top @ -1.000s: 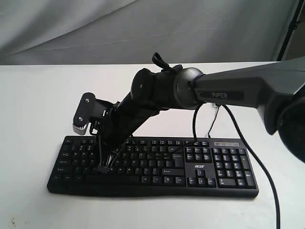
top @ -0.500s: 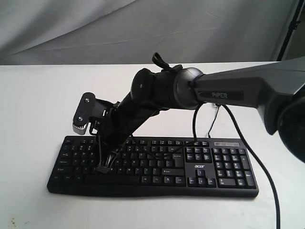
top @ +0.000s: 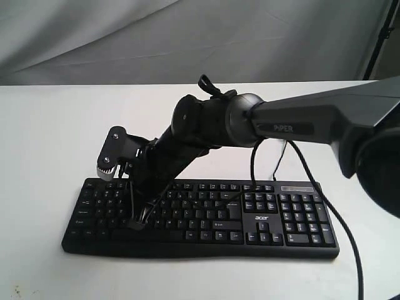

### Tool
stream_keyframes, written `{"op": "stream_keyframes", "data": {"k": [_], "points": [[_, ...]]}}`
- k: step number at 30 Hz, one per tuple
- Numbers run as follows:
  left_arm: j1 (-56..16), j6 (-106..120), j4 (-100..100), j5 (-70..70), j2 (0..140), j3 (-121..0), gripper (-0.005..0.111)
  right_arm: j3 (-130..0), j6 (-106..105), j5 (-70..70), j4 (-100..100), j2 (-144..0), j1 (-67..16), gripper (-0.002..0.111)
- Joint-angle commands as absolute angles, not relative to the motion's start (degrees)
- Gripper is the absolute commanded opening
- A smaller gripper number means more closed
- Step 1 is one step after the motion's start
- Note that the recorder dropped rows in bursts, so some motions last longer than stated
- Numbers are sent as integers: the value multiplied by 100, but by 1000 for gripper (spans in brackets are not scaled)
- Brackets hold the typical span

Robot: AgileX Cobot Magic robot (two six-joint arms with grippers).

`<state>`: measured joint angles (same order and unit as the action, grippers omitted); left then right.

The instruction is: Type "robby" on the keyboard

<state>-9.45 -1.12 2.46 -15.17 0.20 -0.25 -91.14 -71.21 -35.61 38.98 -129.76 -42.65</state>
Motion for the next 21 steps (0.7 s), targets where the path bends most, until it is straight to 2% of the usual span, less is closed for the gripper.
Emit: {"op": "stream_keyframes", "data": {"k": [1, 17, 21], "points": [[-982, -128, 274, -1486, 0, 0, 0, -9114, -7160, -3603, 3915, -12957, -4287, 0], [-982, -128, 274, -1486, 0, 0, 0, -9087, -6788, -3821, 3398, -12489, -4138, 0], [-982, -128, 274, -1486, 0, 0, 0, -8580, -6788, -3548, 3314, -12173, -4010, 0]]}}
